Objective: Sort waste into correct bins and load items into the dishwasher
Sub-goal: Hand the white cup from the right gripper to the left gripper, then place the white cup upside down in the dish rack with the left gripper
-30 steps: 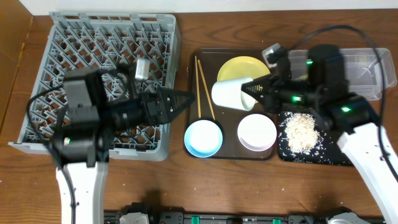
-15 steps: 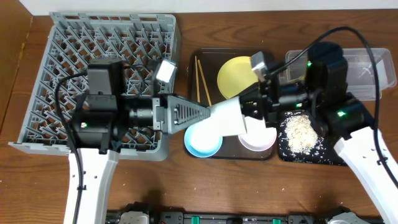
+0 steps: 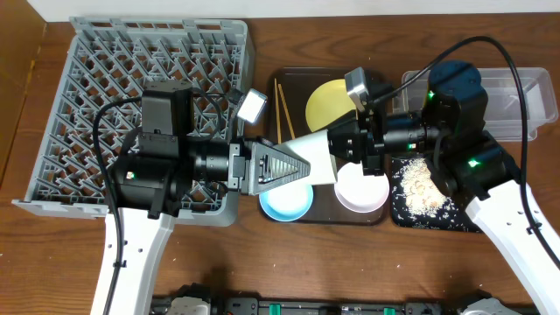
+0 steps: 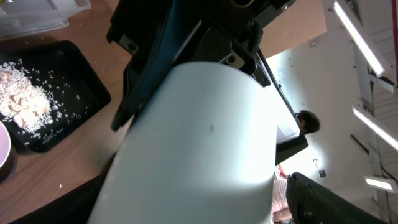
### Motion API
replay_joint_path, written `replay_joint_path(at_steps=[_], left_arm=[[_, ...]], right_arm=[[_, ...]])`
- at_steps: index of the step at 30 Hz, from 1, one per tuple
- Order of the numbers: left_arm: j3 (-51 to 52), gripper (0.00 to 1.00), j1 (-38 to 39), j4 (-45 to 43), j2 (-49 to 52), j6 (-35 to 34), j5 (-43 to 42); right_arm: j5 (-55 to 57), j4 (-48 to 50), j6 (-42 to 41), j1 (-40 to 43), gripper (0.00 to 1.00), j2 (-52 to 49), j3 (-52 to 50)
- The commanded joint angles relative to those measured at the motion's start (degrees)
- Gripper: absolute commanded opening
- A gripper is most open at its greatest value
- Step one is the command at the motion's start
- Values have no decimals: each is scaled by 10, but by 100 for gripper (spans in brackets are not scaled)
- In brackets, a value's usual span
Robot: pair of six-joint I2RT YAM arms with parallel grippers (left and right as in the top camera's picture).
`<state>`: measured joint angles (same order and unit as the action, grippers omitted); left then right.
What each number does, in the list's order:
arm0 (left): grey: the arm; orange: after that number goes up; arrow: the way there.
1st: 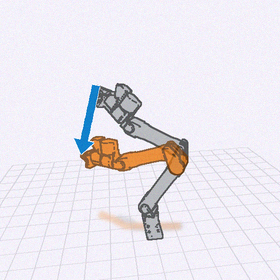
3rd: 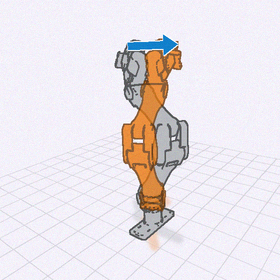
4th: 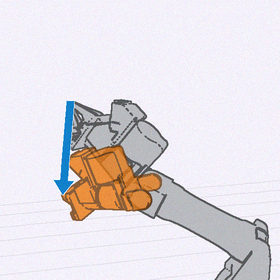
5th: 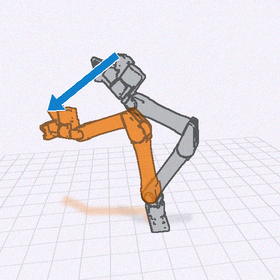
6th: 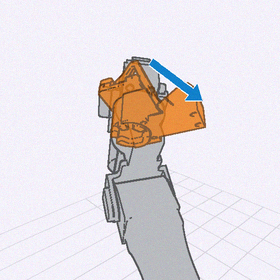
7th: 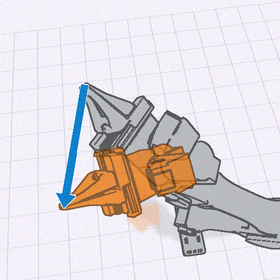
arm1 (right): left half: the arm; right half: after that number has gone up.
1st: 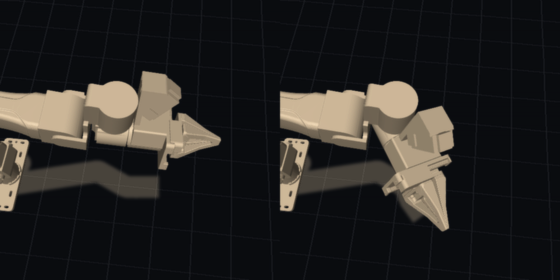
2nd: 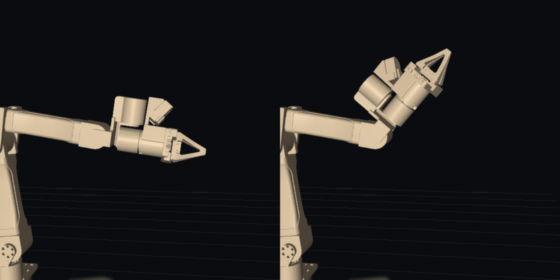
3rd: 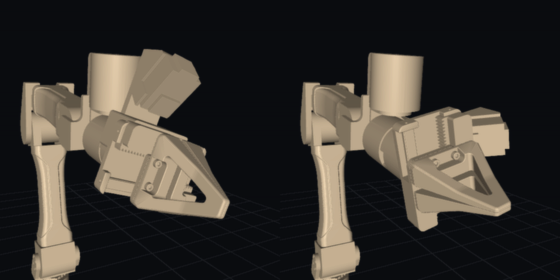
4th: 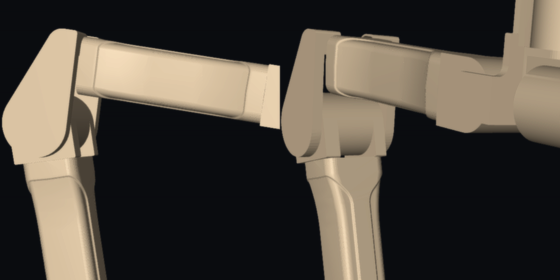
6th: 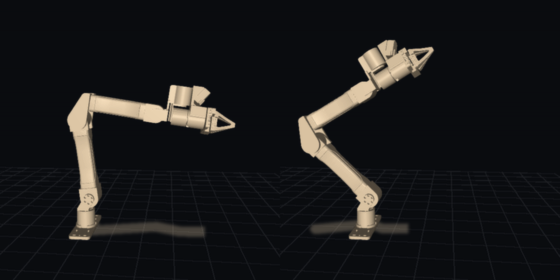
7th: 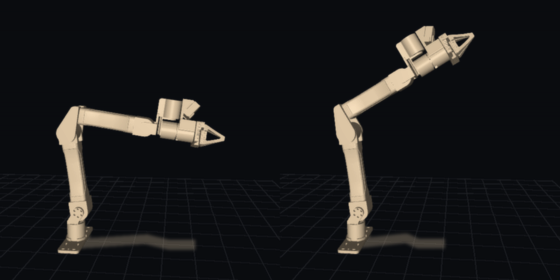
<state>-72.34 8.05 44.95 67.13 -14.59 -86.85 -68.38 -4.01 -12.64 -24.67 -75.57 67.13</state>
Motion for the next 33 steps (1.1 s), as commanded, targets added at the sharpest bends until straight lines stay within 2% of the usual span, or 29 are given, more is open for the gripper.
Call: replay_joint_path(at_steps=[1,3,9,14,18,19,20,21,23,25,27,29,30,33], left_arm=[[-5,87,7,0,-3,6,-31],[-5,86,7,-4,-3,6,-31],[-5,77,7,-10,-3,6,-27],[-5,74,7,-10,-3,5,57],[-5,71,7,-18,-3,6,85],[-5,66,7,-23,-3,6,85],[-5,63,7,-29,-3,5,85],[-5,61,7,-32,-3,5,85],[-5,61,7,-36,-3,5,85],[-5,60,7,-36,-3,5,85],[-5,60,7,-37,-3,5,85],[-5,59,7,-37,-3,6,85],[-5,58,6,-38,-3,6,85],[-5,57,-4,-45,-3,6,92]], right_arm=[[48,8,-25,8,1,-2,6],[47,8,-26,9,1,-2,6],[47,1,-26,9,1,-2,6],[42,1,-26,9,1,-2,6],[34,-1,-27,9,1,-2,6],[34,-1,-28,9,4,-2,6],[34,-1,-28,9,13,-2,6],[34,0,-28,9,14,-2,6],[34,0,-28,9,8,-2,6],[34,0,-28,9,8,-2,6],[34,0,-28,9,22,-2,6],[34,0,-28,10,51,-2,6],[34,0,-28,13,58,-2,6],[32,0,-28,35,65,0,6]])
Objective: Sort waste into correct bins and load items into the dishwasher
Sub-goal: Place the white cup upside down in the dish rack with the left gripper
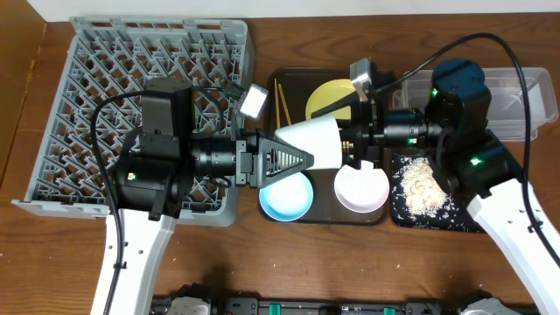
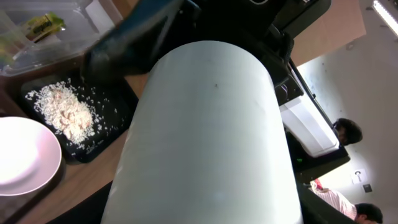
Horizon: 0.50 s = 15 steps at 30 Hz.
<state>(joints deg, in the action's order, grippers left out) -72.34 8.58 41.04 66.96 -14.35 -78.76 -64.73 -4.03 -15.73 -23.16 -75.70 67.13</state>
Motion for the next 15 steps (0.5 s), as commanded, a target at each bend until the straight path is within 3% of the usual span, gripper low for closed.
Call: replay_joint_path(at_steps=[1,6,10,15], left_arm=[[-5,57,-16,-7,-1,3,23],[-5,51,-78,4,-2,0,184],[-5,51,-125,30,-5,1,385],[-5,51,-137,106,-5,1,659]], right_arm=[[-6,0,3,29,66,1,6],[-7,-12,-56,92,68,5,6],[21,-118,-55,110,68,5,6],[228,-318,-4,72,69,4,6]])
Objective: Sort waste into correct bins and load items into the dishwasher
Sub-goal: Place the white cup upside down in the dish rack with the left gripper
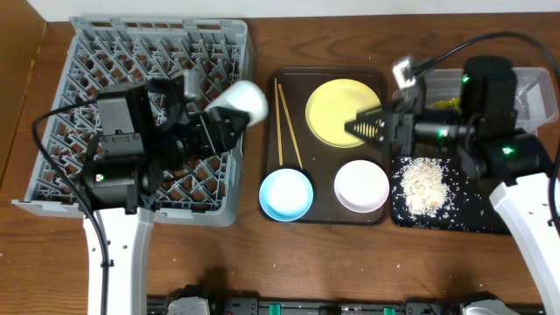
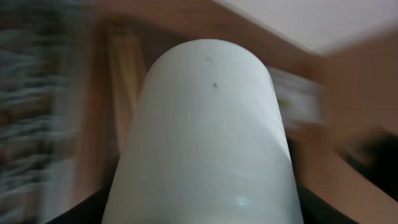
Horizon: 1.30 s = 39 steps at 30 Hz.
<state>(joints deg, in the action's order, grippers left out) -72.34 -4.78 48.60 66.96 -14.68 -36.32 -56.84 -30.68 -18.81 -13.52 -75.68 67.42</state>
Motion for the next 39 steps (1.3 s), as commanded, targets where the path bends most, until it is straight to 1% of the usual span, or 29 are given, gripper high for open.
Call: replay_joint_path(at_steps=[1,3,4,6,7,14,19,25,29,37,39], left_arm=[[-5,52,-3,52,-5,2,271],[-5,51,-4,94,-4,-23,344],[-5,51,-4,114,-4,-37,379],[-5,52,-4,145,-4,-59,435],[-5,52,-5,153,-3,-67,450],[13,52,-42,159,12,-91,453],[16,52,-111,159,37,-108,464],[17,53,-199,128,76,-123,458],[17,53,-239,100,116,-138,458],[17,53,-309,64,197,-137,393],[17,64,-324,61,211,-137,361]], right_arm=[[209,-83,28,-36,69,3,3],[320,-132,28,-61,70,2,3],[357,-149,28,-73,71,0,3],[396,-166,28,-94,73,-2,3],[405,-167,28,-103,73,-4,3],[409,-163,28,-127,74,-17,3],[407,-173,28,-128,74,-26,3],[407,-173,28,-128,75,-32,3],[407,-174,28,-128,75,-32,3],[407,-184,28,-128,75,-32,3],[407,-184,28,-128,75,-32,3]])
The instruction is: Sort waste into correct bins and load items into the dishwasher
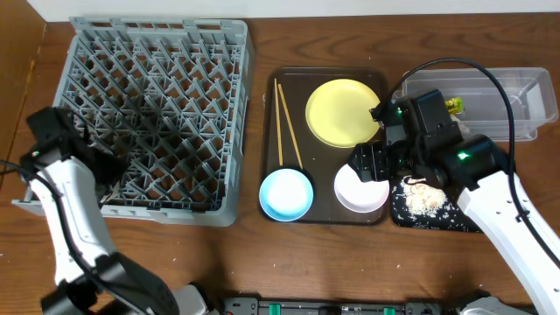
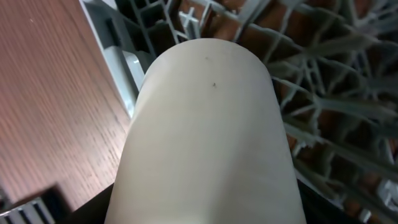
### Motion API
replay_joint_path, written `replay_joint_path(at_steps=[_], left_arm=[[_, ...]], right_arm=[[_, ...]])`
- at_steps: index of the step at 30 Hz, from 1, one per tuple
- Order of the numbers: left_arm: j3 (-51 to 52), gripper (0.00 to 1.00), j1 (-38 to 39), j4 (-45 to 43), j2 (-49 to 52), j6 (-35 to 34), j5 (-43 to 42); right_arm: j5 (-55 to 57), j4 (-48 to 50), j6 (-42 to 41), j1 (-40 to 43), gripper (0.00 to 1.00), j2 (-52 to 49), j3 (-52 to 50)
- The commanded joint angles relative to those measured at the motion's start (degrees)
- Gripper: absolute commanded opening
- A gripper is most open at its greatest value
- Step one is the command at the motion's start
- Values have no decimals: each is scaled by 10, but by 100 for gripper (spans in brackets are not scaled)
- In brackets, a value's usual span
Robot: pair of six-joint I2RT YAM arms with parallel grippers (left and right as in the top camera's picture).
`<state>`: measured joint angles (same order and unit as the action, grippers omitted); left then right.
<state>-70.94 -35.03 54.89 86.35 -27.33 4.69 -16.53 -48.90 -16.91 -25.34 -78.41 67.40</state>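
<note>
A white cup (image 2: 208, 124) fills the left wrist view, with my left gripper (image 1: 98, 173) shut on it; its dark fingers (image 2: 93, 208) show at the cup's lower sides. The cup hangs over the front-left corner of the grey dish rack (image 1: 157, 105), just inside its left wall. In the overhead view the arm hides the cup. My right gripper (image 1: 366, 163) hovers at the upper edge of the white bowl (image 1: 361, 194); its jaws are too dark to read.
The dark tray (image 1: 328, 220) holds a yellow plate (image 1: 343, 112), a pair of chopsticks (image 1: 284, 122), a blue bowl (image 1: 287, 193) and the white bowl. To its right are a black tray of rice (image 1: 429, 212) and a clear bin (image 1: 494, 101).
The left gripper with the cup has gone from above the rack's right edge to its front-left corner. The right gripper has moved from beside the yellow plate down to the white bowl.
Both grippers first had the white cup between them above the tray, and still did a second later. Then the left gripper alone held it over the rack's right edge, the right one open and drawn back. Now the cup is at the rack's left wall.
</note>
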Motion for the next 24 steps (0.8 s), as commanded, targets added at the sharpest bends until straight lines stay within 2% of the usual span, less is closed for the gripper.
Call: replay_joint_path(at_steps=[1,2,3,8,13,15,19,22,24], left_arm=[[2,74,-29,-2,21,-10,-70],[2,82,-35,-1,22,-10,-87],[2,84,-42,-2,21,-9,-109],[-17,85,-61,3,3,-4,-167],[-25,83,-42,13,-46,51,-254],[-25,83,-14,27,-72,78,-263],[-25,83,78,59,-121,125,-264],[-25,83,160,78,-151,149,-263],[-25,83,205,86,-165,163,-263]], right_arm=[[4,-2,9,-10,75,-5,3],[4,-2,9,-10,75,-5,3],[4,-2,9,-10,75,-5,3],[4,-2,9,-10,75,-5,3],[4,7,9,-10,75,-5,3],[-1,21,20,-13,74,-5,3],[-33,55,61,-42,57,-7,3],[-27,67,72,-85,57,-21,3],[-11,67,71,-114,61,-43,3]])
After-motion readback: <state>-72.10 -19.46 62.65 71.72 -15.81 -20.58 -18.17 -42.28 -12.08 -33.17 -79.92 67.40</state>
